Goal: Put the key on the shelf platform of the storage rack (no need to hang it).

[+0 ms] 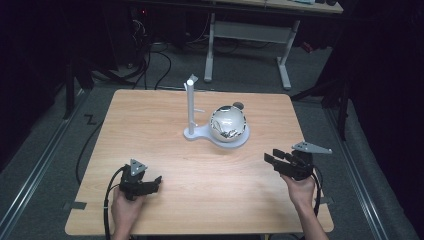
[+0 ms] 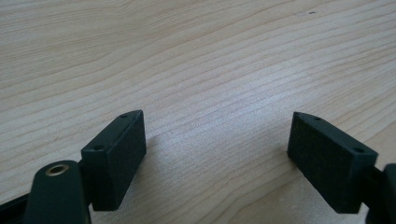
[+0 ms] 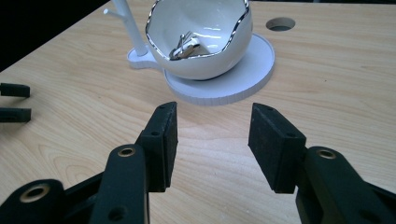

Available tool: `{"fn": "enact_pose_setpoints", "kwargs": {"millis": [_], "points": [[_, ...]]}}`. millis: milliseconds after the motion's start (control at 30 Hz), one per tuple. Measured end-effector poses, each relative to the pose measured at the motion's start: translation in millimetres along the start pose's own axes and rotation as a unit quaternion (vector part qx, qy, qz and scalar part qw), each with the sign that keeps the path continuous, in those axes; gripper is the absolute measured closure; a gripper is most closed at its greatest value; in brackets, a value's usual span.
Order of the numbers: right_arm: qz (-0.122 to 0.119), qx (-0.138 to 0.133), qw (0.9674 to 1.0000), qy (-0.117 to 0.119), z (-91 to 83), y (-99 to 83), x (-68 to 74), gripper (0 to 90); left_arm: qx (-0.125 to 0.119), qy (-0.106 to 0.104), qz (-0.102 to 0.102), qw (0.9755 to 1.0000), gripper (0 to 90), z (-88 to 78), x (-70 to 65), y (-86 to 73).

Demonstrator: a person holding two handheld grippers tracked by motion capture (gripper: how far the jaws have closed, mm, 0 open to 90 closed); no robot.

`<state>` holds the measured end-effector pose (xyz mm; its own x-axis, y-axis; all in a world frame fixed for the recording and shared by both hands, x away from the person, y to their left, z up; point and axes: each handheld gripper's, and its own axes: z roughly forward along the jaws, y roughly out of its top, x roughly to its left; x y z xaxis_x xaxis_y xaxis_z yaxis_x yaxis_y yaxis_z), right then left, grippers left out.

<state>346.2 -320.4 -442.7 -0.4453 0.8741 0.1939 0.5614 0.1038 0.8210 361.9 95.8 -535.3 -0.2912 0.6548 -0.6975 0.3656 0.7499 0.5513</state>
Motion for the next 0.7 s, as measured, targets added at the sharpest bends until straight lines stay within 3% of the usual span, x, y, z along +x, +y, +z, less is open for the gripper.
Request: {"fn": "enact_pose_setpoints", "kwargs": {"millis": [700], "points": [[-0.015,0.028,0.9995,0.007,31.4,-15.5,13.0,52.1,0.000,0.000,0.001,1.0000,19.7,0.0,0.1,0.0]]}}
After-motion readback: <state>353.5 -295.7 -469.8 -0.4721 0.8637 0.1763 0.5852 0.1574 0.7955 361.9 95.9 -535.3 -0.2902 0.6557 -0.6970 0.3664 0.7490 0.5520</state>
